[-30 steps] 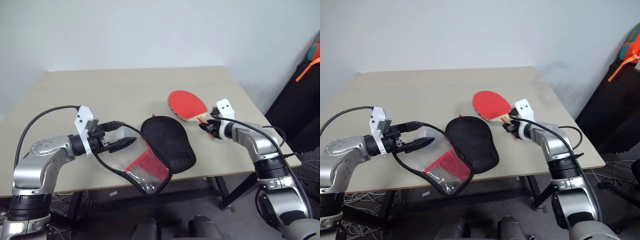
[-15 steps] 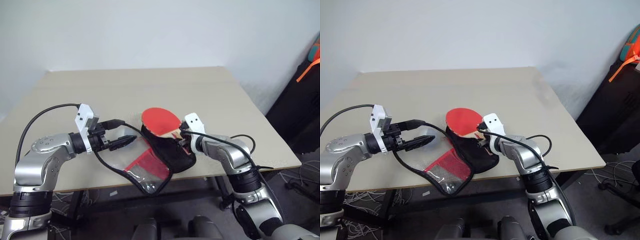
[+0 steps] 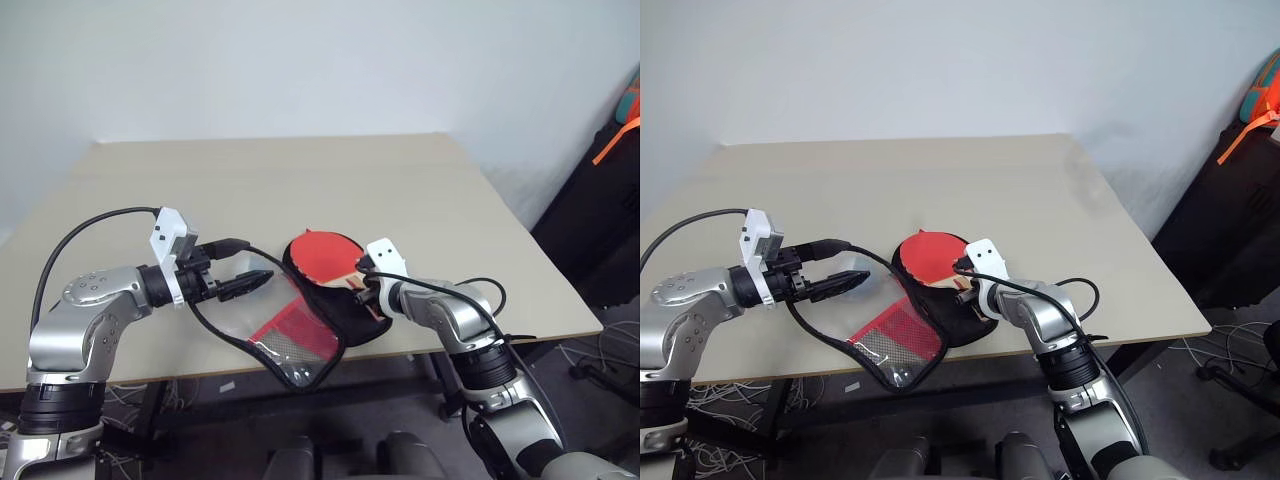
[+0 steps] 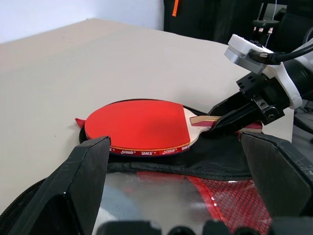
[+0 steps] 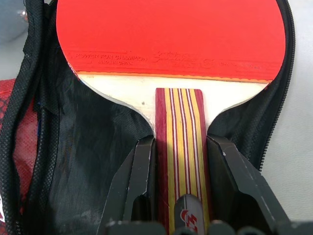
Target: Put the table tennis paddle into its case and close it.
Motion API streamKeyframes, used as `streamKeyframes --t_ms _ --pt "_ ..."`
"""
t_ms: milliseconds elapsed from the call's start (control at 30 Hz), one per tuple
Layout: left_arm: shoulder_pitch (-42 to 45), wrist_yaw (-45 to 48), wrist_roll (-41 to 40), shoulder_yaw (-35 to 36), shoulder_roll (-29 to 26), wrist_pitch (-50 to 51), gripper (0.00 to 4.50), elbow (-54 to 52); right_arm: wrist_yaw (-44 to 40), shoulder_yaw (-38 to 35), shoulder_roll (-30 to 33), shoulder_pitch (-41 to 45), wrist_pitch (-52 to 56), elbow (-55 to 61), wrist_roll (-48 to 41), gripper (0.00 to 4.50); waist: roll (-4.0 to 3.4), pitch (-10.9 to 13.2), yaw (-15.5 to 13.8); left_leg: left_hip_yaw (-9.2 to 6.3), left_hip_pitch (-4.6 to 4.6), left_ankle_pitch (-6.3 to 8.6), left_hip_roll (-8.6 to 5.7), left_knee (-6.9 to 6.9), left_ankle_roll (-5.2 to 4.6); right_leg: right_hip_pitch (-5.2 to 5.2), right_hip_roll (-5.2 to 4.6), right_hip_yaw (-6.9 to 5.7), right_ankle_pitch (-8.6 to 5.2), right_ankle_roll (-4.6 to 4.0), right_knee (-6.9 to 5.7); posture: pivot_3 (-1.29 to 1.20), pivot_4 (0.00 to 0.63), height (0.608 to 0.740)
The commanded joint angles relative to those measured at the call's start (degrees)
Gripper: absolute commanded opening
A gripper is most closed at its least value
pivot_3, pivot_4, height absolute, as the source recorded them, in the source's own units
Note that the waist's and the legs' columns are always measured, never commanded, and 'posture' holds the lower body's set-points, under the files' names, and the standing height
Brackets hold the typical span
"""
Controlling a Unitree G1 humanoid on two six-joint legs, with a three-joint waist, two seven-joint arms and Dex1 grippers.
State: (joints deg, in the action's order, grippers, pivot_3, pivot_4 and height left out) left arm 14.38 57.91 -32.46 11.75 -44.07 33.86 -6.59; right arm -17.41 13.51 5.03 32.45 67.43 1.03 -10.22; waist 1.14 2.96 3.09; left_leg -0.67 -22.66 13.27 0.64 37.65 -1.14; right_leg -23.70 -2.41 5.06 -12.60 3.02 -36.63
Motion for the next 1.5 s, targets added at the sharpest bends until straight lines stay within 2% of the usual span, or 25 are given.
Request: streamKeyframes --t_ms 33,333,533,667,867,1033,1100,1267,1367,1500 --pt "1.1 -0.4 -0.7 0.4 0.0 -0.2 4.50 -1.3 1.1 -0.2 -0.3 1.5 0.2 -0.2 0.6 1.10 0.00 0.0 0.0 0.00 0.00 0.00 0.00 0.00 0.00 0.00 0.00 0.00 0.00 0.00 0.00 0.00 0.000 0.739" --pt "1.3 -0.7 -0.6 0.5 -0.1 -0.1 4.50 -1.1 1.5 -1.4 -1.8 2.6 2.6 0.0 -0.3 1.10 0.00 0.0 0.0 0.00 0.01 0.00 0.01 0.00 0.00 0.00 0.00 0.00 0.00 0.00 -0.01 0.00 0.000 0.739" --pt "1.4 -0.8 -0.5 0.5 -0.2 -0.2 4.50 -1.0 0.5 -6.4 -4.5 3.8 7.1 2.6 -3.9 3.19 0.00 0.0 0.0 0.00 0.00 0.00 0.02 -0.02 0.00 -0.02 0.00 0.00 0.00 0.00 -0.01 0.00 0.000 0.739" --pt "2.2 -0.5 -0.7 1.7 -1.2 -0.1 4.50 -0.1 -2.6 -8.0 -0.6 5.0 9.0 6.1 -6.4 4.48 -0.01 0.0 0.0 0.00 -0.03 0.00 0.01 0.01 0.00 -0.02 0.00 0.00 0.00 0.00 0.00 0.00 0.000 0.739" --pt "4.1 -0.4 -3.1 6.1 -3.8 2.1 4.50 0.7 -11.2 -10.1 10.6 7.0 7.2 12.2 -11.9 4.48 -0.01 0.0 0.0 0.00 -0.03 0.00 0.02 -0.01 0.00 -0.02 0.00 -0.01 -0.08 -0.12 0.04 0.00 0.000 0.739" --pt "2.6 1.7 -5.3 12.8 -8.1 3.2 4.50 3.5 -23.9 -12.6 25.1 6.9 -2.3 15.3 -15.5 4.48 -0.06 0.1 0.0 0.05 -0.02 0.00 0.03 -0.11 0.00 -0.09 0.01 0.00 -0.12 -0.14 0.04 0.00 0.000 0.739" --pt "1.3 2.4 -5.9 15.2 -9.6 3.6 4.50 4.4 -27.1 -12.9 29.1 6.3 -5.9 14.1 -15.7 4.48 -0.03 0.1 0.0 0.07 -0.02 0.00 0.03 -0.11 -0.01 -0.10 0.00 0.01 -0.13 -0.14 0.06 0.00 0.000 0.739" --pt "-2.1 3.4 -5.6 20.5 -11.6 3.2 4.50 10.7 -30.4 -12.9 34.2 5.8 -11.5 10.3 -14.6 4.48 -0.03 0.1 0.0 0.09 0.03 0.00 0.07 -0.11 -0.01 -0.11 0.00 0.02 -0.14 -0.16 0.06 0.00 0.000 0.739" --pt "-4.4 2.6 -5.3 22.1 -10.6 3.1 3.89 13.0 -30.8 -12.9 35.3 5.8 -13.0 8.8 -14.1 4.50 -0.02 0.1 0.0 0.12 -0.02 0.01 0.08 -0.10 0.00 -0.17 0.00 0.04 -0.15 -0.18 0.06 0.00 0.000 0.739" --pt "-8.4 1.0 -3.9 21.4 -7.7 1.5 2.49 13.9 -31.0 -12.5 35.6 6.0 -13.7 9.0 -14.3 4.50 -0.01 0.1 -0.2 0.14 -0.08 0.01 0.04 -0.11 0.00 -0.31 -0.11 0.04 -0.14 -0.18 0.06 0.00 0.000 0.739"
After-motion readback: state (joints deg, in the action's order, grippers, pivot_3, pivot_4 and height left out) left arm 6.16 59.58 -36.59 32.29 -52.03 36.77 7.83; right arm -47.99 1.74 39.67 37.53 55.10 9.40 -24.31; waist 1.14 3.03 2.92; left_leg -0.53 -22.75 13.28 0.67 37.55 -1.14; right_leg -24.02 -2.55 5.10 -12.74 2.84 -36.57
